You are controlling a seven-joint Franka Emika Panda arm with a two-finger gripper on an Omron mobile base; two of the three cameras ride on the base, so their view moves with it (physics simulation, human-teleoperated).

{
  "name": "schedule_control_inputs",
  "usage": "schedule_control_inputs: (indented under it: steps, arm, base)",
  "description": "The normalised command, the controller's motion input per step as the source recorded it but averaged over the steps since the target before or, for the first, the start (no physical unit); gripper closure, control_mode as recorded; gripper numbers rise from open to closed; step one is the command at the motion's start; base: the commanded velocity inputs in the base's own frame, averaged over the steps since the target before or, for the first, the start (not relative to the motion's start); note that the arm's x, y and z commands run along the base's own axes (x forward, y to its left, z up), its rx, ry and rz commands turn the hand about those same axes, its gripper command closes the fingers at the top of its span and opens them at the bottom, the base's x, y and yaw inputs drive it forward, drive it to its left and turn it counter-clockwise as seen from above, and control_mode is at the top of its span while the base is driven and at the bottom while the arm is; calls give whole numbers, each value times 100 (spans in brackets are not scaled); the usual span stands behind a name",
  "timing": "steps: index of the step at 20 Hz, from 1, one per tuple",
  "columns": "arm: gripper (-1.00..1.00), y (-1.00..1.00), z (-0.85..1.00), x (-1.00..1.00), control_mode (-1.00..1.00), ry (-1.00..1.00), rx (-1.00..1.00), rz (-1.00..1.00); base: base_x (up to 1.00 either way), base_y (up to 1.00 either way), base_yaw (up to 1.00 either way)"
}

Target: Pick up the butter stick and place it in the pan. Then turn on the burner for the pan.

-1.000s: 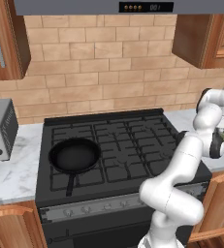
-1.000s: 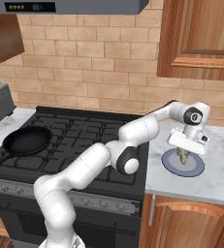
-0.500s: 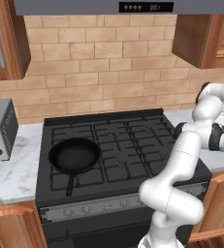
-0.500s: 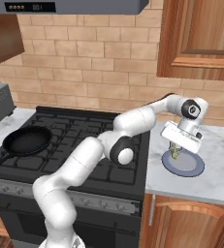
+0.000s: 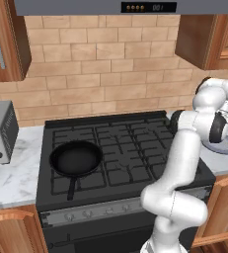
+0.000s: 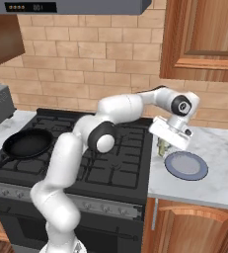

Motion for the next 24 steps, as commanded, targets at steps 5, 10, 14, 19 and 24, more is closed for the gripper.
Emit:
schedule_control_inputs:
  steps: [5,10,14,19,24]
  arm:
    - [100,100,27,-5,-100,-16,-19,0]
    - [100,100,9,0,-100,-5,-15,0]
    - [100,100,11,5,-100,0,-15,0]
    - [100,100,17,21,-100,3,-8,2]
    - [100,100,16,26,-100,8,-7,0]
  base:
    - [0,0,0]
    - [0,0,0]
    - [0,0,0]
    - [0,0,0]
    - [0,0,0]
